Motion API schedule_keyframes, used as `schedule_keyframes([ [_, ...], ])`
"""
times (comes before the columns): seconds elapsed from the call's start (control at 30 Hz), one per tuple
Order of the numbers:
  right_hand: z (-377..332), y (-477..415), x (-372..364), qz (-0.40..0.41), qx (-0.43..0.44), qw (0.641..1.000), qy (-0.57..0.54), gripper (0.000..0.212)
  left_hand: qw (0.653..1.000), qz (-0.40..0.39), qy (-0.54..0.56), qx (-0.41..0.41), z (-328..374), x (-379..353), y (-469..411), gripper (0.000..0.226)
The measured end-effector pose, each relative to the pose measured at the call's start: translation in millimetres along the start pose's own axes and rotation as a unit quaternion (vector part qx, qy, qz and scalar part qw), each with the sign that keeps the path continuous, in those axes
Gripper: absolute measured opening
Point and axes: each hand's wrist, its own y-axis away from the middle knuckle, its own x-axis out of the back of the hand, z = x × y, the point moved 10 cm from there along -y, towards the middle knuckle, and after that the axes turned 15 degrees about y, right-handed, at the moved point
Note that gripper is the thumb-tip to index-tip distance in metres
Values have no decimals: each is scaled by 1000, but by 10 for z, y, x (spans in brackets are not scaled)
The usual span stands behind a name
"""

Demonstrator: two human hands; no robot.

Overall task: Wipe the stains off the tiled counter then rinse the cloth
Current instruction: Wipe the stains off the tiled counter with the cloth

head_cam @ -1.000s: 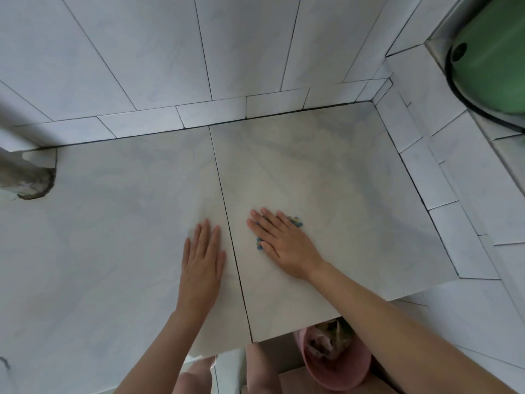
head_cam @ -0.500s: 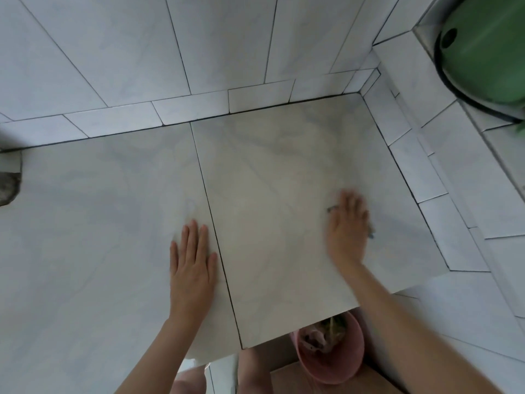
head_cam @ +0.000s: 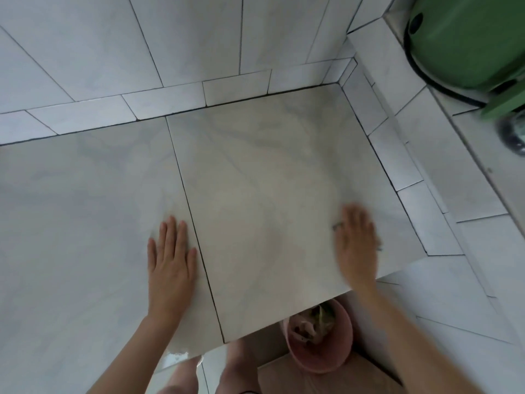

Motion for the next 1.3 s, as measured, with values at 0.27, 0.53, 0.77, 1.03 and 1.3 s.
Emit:
schedule_keyframes([
  [0.27, 658, 81, -74, -23, -167, 986, -13, 67, 1000, -7, -2, 7, -8, -15, 1, 58],
  [0.53, -1904, 1370, 51, 1, 155, 986, -64, 52, 999, -27, 12, 12, -27, -14, -7, 61],
  [0.77, -1424, 1103, -17, 22, 174, 984, -33, 49, 999, -39, 19, 16, -28, 7, -5, 64],
  [1.03, 1004, 205, -123, -15, -130, 991, -12, 62, 998, -38, 36, 22, -16, -2, -4, 68],
  [1.3, 481, 456, -116, -19, -154, 988, -6, 59, 997, -33, 57, 31, 2, 9, 5, 66],
])
